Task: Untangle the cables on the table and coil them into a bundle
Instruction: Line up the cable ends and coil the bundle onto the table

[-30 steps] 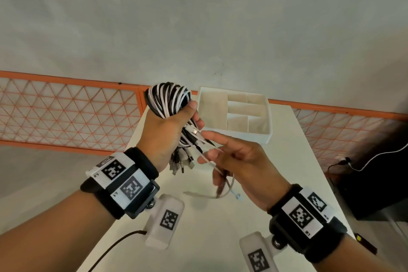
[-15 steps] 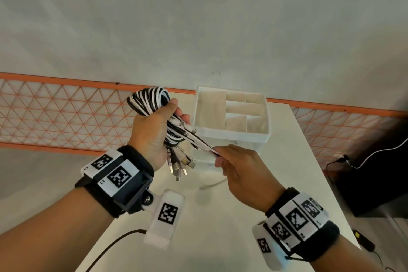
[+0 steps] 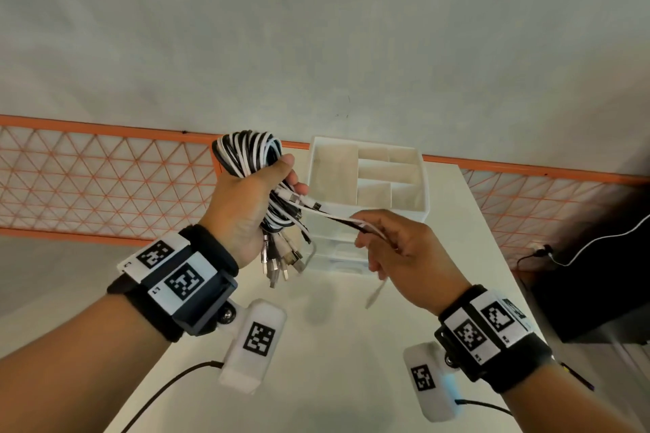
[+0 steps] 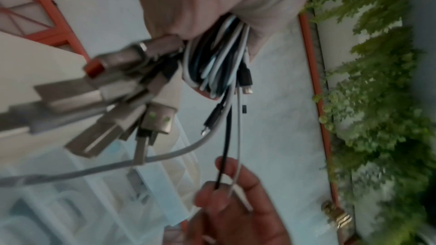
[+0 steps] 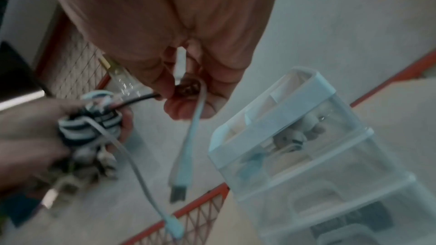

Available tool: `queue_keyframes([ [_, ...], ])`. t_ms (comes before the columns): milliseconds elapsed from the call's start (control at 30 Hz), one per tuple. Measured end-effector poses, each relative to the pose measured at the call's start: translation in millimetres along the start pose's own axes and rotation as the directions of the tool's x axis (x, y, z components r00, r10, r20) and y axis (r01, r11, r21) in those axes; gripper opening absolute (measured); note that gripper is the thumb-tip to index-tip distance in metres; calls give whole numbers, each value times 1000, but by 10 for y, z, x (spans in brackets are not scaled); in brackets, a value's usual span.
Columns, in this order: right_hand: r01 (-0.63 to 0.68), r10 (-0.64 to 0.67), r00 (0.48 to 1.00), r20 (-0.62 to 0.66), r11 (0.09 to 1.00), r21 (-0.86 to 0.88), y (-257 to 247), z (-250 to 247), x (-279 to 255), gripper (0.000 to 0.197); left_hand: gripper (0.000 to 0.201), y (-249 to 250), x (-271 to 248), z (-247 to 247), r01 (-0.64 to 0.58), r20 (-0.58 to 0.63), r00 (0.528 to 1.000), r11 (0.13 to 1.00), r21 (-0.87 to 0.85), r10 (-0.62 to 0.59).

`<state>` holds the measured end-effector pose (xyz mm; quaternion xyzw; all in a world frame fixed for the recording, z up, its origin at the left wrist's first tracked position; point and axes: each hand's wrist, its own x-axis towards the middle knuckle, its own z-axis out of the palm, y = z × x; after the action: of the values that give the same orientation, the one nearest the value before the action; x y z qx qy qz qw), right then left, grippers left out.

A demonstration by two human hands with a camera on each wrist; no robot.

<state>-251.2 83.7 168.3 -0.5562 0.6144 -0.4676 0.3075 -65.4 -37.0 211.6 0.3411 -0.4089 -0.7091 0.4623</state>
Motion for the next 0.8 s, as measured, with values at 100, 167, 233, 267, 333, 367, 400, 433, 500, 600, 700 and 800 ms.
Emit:
queue_keyframes([
  [100, -68, 70, 998, -11, 994, 87, 178, 14, -53, 47, 15, 78, 53, -33, 30, 8, 1000, 998, -62, -29],
  [167, -90, 91, 996, -17, 996, 27, 288, -5, -92, 48, 15, 122, 60, -50, 23, 20, 1000, 998, -60, -22],
  [233, -78, 86, 994, 68, 991, -109, 313, -48, -102, 49, 13, 139, 34, -48, 18, 41, 999, 999, -39, -16],
  [267, -69, 87, 990, 110, 986, -151, 280, -61, -92, 51, 12, 141, 14, -37, 16, 54, 998, 1000, -26, -15],
  [333, -43, 64, 982, 177, 992, -123, 167, -67, -68, 63, 11, 128, -28, 6, 20, 92, 996, 1000, -15, -18],
  [367, -42, 53, 974, 222, 998, -54, 97, -61, -41, 71, 12, 116, -42, 33, 21, 121, 992, 1000, -7, -20],
  [400, -58, 46, 959, 280, 998, 36, 17, -49, -10, 76, 13, 102, -61, 64, 19, 156, 988, 1000, 12, -21],
  [433, -88, 40, 939, 342, 988, 126, -59, -21, 13, 77, 14, 87, -79, 90, 10, 193, 981, 999, 44, -18],
  [500, -115, 30, 914, 405, 975, 187, -192, 61, 38, 60, 15, 64, -106, 122, -31, 250, 968, 993, 111, 3],
  [600, -97, 23, 919, 393, 981, 168, -235, 184, 7, 43, 15, 80, -117, 132, -63, 275, 961, 991, 115, 29],
  [700, -197, 80, 926, 368, 935, 293, -147, 236, -50, 56, 12, 120, -88, 52, -22, 283, 959, 1000, -3, 22],
  [800, -265, 105, 918, 382, 881, 393, -8, 212, -99, 43, 7, 132, -104, -46, 21, 363, 932, 999, -50, -1],
])
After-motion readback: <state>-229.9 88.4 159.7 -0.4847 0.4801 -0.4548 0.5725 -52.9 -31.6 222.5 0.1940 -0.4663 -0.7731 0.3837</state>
